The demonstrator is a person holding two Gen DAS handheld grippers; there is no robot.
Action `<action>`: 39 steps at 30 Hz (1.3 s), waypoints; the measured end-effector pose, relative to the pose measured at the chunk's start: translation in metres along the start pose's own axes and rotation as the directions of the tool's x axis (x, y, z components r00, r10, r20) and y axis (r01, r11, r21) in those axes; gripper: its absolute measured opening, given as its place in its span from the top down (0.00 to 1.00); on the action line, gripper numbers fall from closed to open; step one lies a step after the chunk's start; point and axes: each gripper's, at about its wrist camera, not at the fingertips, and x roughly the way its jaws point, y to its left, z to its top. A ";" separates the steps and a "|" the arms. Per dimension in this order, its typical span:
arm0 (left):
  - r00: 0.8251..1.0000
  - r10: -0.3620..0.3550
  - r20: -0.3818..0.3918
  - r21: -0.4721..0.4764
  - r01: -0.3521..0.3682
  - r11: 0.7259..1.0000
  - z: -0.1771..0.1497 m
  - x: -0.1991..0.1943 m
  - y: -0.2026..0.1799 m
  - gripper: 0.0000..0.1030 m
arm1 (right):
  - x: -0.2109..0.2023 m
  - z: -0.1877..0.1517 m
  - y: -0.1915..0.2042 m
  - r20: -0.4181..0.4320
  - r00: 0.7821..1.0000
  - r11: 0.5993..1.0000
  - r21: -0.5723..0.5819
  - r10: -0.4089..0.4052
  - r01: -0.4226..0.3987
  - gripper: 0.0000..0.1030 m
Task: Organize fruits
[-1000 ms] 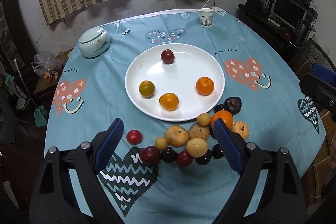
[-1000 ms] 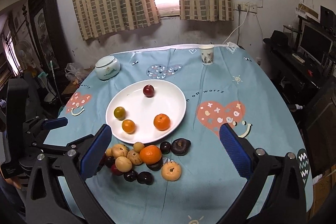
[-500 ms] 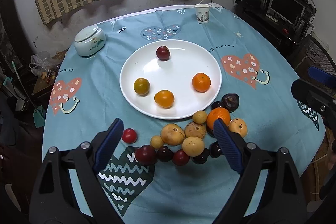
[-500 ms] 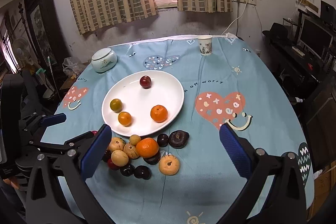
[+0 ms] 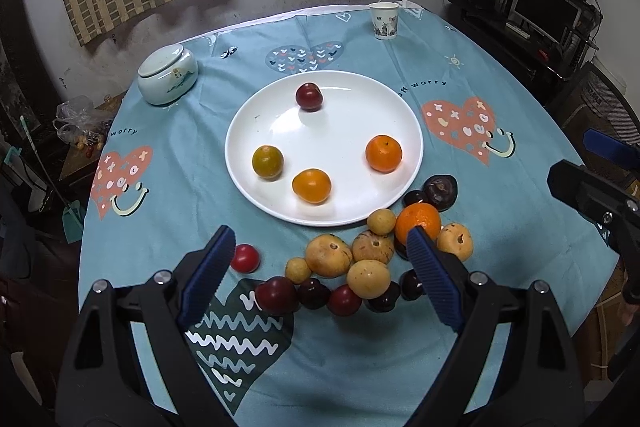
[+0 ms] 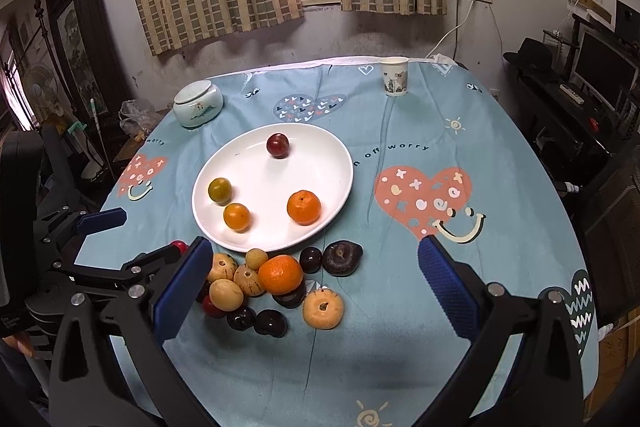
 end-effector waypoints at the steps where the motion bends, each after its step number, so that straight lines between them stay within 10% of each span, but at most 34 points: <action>1: 1.000 -0.002 -0.001 0.000 0.002 1.000 0.000 0.000 0.000 0.14 | 0.000 0.000 0.000 0.000 1.000 1.000 0.001 -0.001 0.001 0.01; 39: 1.000 0.012 -0.011 -0.026 -0.012 1.000 -0.008 0.004 0.015 0.14 | 0.012 -0.011 -0.001 -0.020 0.999 1.000 0.001 0.029 -0.029 0.01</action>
